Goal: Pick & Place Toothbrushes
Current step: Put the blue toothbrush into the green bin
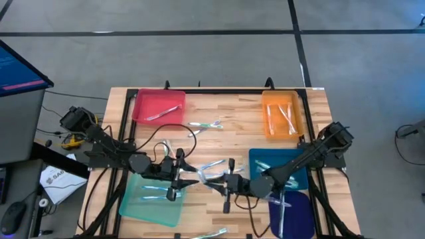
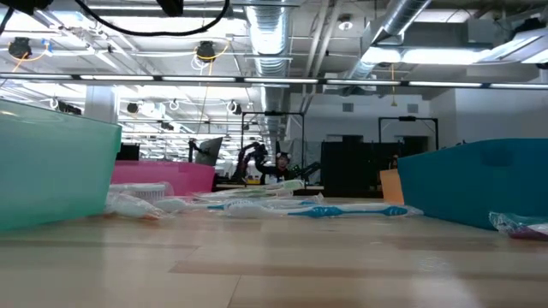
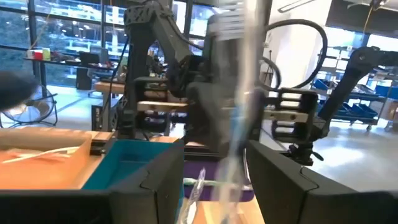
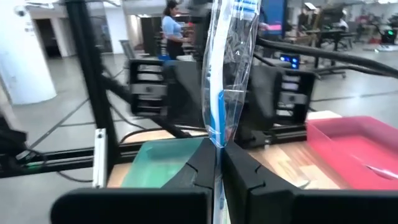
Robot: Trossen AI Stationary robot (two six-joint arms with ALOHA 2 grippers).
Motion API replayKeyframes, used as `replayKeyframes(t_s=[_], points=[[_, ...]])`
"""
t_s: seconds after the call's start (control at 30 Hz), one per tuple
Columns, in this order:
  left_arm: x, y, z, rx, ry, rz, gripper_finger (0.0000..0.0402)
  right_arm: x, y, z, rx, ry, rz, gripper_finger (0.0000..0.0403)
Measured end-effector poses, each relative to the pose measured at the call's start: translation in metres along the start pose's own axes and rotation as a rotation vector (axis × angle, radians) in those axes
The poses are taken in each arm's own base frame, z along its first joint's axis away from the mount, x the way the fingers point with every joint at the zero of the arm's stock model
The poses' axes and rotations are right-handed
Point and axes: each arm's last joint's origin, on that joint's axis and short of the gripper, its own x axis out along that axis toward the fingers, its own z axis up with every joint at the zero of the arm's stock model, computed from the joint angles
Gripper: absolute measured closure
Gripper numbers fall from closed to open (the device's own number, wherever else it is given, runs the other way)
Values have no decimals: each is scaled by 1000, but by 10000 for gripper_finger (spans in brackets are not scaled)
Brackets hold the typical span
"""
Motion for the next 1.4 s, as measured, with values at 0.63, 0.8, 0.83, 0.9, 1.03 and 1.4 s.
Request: replayKeyframes(t_s=[0.63,0.8,0.83,0.9,1.03,1.4], points=[[0,-1,1,-2,-11,-24,234,12,-7,-11,-13,-2,-23,397],[0,-1,1,-7,-13,-22,234,18,-10,-11,8,-27,-14,398],[0,-1,1,-7,-13,-22,234,18,-10,-16,-5,-9,-16,398],[0,-1,1,-8,-13,-22,234,19,-11,-20,-17,10,-15,397],[0,-1,1,-8,-13,-22,234,21,-12,-16,2,-21,-18,397],[1,1,1,-7,-13,-17,234,26,-19,-14,10,-37,-24,397]])
